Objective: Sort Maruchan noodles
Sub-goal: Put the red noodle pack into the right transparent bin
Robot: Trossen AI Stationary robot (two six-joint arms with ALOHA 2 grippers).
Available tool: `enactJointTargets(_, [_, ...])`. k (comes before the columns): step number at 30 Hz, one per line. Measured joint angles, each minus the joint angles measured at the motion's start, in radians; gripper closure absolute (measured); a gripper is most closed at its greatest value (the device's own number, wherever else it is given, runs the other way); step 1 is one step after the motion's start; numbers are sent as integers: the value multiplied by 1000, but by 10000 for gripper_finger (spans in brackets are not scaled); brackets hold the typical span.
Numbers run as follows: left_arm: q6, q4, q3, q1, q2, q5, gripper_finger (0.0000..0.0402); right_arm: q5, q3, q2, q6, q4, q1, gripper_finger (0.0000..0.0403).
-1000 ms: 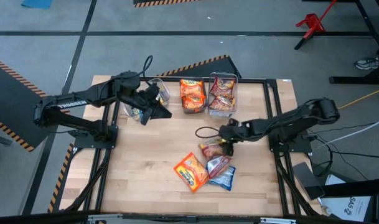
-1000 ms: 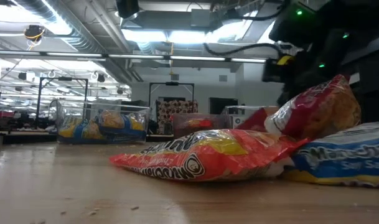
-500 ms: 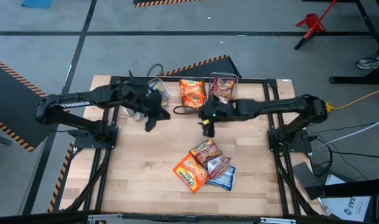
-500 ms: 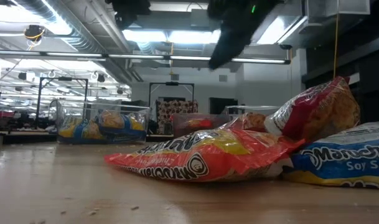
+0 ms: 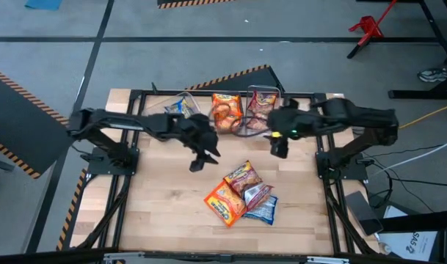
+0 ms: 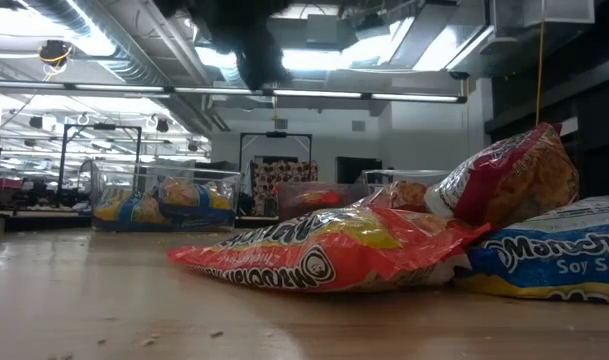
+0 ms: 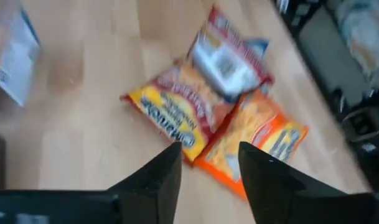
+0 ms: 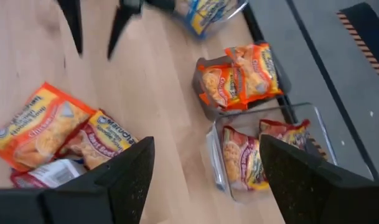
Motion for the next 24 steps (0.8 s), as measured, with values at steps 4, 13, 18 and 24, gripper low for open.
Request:
enactJointTargets(4, [51,34,0,-5,113,11,223,64,-1,-42,104,-56,52,125])
enactJointTargets(13, [28,127,-1,-5,303,30,162,124,-2,-50,261,-165,122,125])
enactJointTargets(18, [-58,137,-1,-14,381,7,145,133,-3,-49,309,-165,149,125])
enactJointTargets(24, [-113,245,-1,-67,435,-63,144,131,-3,-49,361,-165,159,125])
